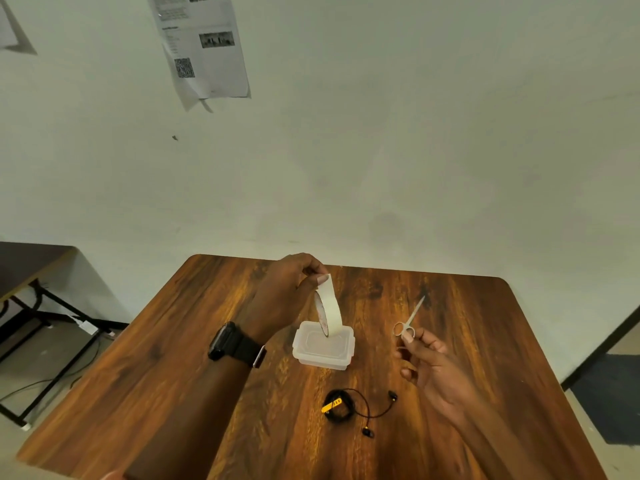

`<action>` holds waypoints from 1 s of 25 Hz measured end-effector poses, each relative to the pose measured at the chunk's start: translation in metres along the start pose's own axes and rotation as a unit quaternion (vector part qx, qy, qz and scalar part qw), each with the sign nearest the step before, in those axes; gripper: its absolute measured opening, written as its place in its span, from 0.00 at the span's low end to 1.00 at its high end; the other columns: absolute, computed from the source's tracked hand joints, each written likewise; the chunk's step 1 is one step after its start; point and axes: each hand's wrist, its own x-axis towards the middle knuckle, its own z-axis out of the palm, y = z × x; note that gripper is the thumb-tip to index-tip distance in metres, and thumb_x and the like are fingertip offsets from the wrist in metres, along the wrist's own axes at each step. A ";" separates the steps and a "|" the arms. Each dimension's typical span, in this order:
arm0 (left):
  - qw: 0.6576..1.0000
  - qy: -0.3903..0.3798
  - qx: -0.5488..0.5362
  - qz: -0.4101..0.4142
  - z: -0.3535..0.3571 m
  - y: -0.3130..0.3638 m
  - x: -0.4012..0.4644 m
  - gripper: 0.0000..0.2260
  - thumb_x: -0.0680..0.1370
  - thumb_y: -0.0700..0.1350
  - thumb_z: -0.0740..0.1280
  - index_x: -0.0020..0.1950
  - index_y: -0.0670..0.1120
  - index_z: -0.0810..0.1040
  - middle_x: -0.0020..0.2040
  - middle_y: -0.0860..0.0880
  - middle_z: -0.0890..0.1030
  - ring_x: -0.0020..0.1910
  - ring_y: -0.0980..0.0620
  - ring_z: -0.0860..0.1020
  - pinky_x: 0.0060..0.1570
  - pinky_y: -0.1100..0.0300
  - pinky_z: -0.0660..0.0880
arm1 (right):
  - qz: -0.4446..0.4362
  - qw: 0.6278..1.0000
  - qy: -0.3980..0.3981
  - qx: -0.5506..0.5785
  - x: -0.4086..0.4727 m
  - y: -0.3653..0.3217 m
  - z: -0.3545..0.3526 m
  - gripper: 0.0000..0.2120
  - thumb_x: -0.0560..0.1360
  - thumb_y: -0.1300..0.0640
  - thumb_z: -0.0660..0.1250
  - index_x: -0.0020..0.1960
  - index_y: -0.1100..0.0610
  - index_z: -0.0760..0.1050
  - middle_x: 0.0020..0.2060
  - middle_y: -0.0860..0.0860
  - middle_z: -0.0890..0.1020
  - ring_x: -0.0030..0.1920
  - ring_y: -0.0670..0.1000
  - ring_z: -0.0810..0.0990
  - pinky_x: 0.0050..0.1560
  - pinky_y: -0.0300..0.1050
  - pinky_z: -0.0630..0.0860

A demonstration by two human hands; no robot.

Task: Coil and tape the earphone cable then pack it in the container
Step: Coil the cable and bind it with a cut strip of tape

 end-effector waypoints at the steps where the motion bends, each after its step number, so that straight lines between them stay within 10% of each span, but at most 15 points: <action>1: 1.000 0.001 0.004 0.001 -0.003 0.001 -0.001 0.06 0.81 0.43 0.65 0.54 0.45 0.80 0.47 0.54 0.79 0.42 0.60 0.75 0.39 0.76 0.70 | -0.009 1.000 -0.002 0.012 -0.004 -0.002 0.007 0.09 0.70 0.58 0.70 0.49 0.58 0.80 0.38 0.52 0.84 0.36 0.47 0.80 0.29 0.38 0.75; 7: 1.000 0.000 -0.004 0.003 0.001 -0.003 -0.001 0.05 0.81 0.43 0.65 0.52 0.45 0.80 0.46 0.53 0.80 0.45 0.56 0.78 0.43 0.71 0.70 | -0.037 0.999 -0.003 0.002 -0.013 -0.003 0.024 0.15 0.72 0.58 0.69 0.57 0.63 0.78 0.49 0.55 0.85 0.41 0.49 0.80 0.35 0.42 0.77; 13: 1.000 0.004 -0.013 0.016 0.007 -0.008 -0.001 0.03 0.80 0.43 0.66 0.50 0.48 0.80 0.45 0.55 0.80 0.46 0.57 0.78 0.45 0.69 0.71 | -0.025 0.994 -0.009 0.104 -0.022 0.000 0.032 0.02 0.75 0.57 0.67 0.45 0.56 0.77 0.40 0.53 0.82 0.35 0.48 0.77 0.30 0.39 0.75; 21: 1.000 -0.013 0.001 0.013 0.001 0.000 0.003 0.04 0.80 0.43 0.65 0.52 0.47 0.80 0.47 0.55 0.79 0.44 0.57 0.76 0.41 0.71 0.69 | -0.022 0.983 -0.032 0.178 -0.022 -0.011 0.040 0.12 0.71 0.66 0.67 0.53 0.59 0.77 0.38 0.59 0.83 0.36 0.53 0.83 0.34 0.44 0.83; 25: 0.999 -0.024 0.012 0.041 -0.009 0.007 0.002 0.05 0.81 0.42 0.65 0.52 0.45 0.80 0.46 0.55 0.77 0.45 0.57 0.75 0.42 0.71 0.69 | -0.045 0.994 -0.030 -0.097 -0.016 -0.031 0.041 0.12 0.68 0.64 0.74 0.51 0.59 0.81 0.41 0.63 0.83 0.38 0.52 0.83 0.38 0.44 0.83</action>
